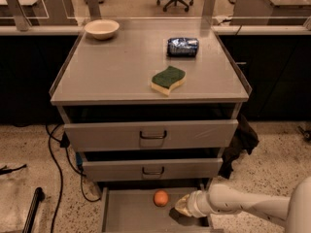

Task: Pick orange from bottom drawer and place on counter

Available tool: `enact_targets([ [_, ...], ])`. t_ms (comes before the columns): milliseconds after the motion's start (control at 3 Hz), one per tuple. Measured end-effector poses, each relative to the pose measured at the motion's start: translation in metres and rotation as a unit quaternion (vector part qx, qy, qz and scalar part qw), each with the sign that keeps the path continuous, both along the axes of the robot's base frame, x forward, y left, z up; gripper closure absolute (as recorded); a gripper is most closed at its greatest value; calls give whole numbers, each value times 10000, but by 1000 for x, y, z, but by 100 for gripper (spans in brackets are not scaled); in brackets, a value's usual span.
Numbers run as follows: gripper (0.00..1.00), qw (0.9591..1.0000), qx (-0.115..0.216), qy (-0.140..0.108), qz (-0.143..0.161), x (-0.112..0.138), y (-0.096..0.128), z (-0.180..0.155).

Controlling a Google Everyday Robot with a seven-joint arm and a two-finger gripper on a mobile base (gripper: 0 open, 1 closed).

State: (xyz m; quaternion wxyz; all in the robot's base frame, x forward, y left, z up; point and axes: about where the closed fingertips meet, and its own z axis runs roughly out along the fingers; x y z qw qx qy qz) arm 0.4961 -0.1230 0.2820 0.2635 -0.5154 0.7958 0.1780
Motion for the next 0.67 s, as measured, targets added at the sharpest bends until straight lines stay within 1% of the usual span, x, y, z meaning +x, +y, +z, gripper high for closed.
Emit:
enact_targets([
  [333, 100, 10000, -65, -44, 38, 5, -1, -24],
  [667, 100, 9999, -33, -74, 94, 13, 1, -52],
])
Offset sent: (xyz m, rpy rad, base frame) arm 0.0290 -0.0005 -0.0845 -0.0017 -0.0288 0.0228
